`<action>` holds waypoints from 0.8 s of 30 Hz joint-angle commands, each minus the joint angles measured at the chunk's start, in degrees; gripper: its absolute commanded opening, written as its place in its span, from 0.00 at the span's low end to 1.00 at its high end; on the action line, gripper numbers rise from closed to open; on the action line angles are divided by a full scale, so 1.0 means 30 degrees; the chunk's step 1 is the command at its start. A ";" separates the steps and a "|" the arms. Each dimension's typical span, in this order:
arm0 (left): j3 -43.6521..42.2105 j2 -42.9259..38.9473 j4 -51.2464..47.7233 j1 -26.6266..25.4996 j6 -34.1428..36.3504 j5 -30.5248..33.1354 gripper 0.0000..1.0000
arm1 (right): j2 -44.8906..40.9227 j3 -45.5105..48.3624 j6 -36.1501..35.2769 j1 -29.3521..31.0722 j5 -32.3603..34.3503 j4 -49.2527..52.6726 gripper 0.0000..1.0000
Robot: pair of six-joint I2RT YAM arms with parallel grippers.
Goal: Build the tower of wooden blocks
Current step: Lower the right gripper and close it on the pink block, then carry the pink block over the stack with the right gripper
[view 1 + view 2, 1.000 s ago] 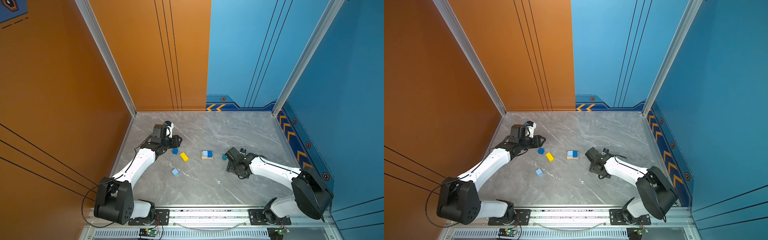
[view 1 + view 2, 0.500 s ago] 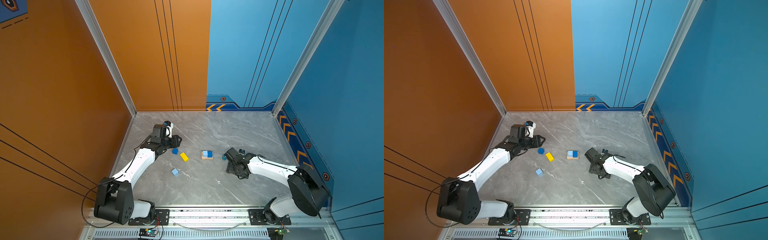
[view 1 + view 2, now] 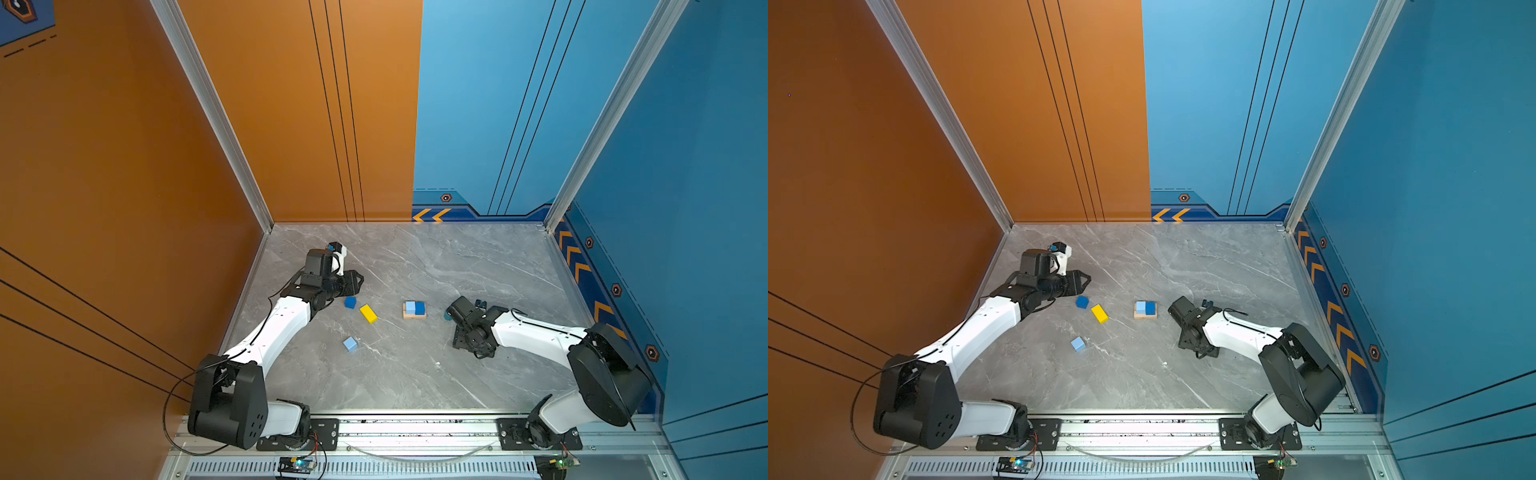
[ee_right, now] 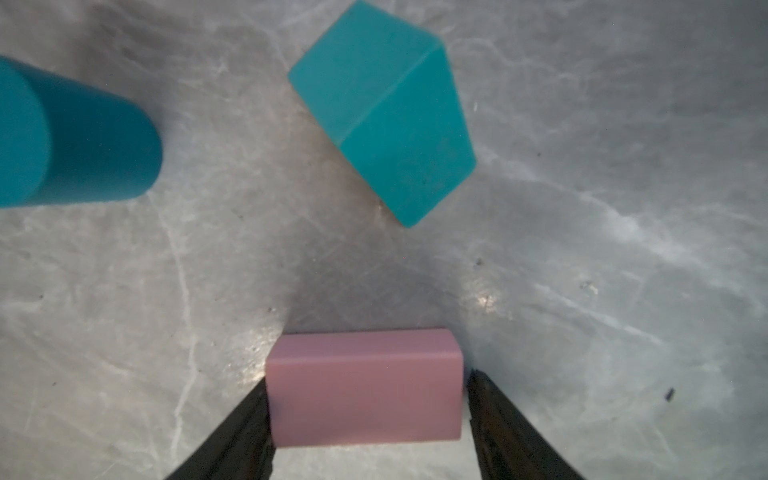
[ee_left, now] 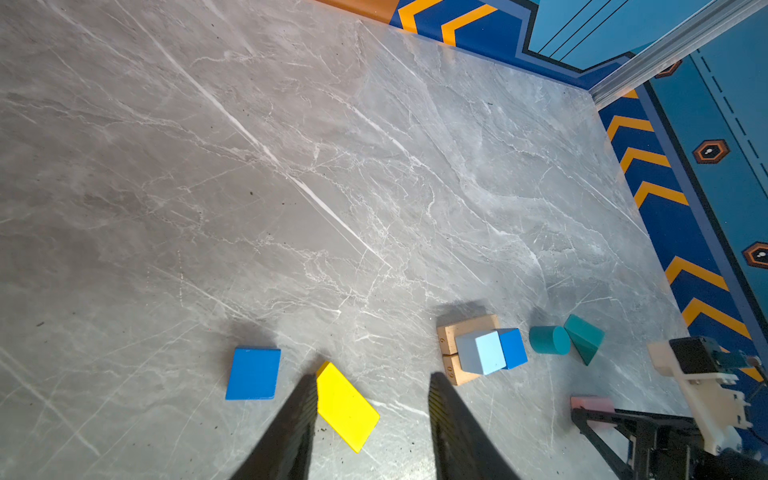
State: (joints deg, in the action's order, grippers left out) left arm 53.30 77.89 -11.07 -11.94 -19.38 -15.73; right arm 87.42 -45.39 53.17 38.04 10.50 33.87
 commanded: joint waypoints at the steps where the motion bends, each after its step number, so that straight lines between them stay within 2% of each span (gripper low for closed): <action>1: -0.0334 -0.0357 -0.0118 0.0187 0.0023 -0.0352 0.46 | 0.0161 -0.0371 -0.0347 0.0137 -0.0031 0.0279 0.68; 8: -0.0320 -0.0351 -0.0103 0.0174 0.0020 -0.0341 0.46 | 0.0070 -0.0654 -0.0512 0.0206 0.0141 0.0768 0.53; 16: -0.0335 -0.0306 -0.0107 0.0230 0.0043 -0.0353 0.46 | -0.0211 -0.2699 -0.1368 0.1063 0.0441 0.2909 0.50; 24: -0.0413 -0.0298 -0.0104 0.0373 0.0043 -0.0392 0.46 | 0.1267 -0.7224 -0.3208 0.1974 -0.0050 0.5059 0.49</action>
State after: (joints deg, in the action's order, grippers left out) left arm 53.25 77.89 -11.05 -11.42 -19.38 -15.73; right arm 88.68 -62.63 46.85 43.29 10.52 44.40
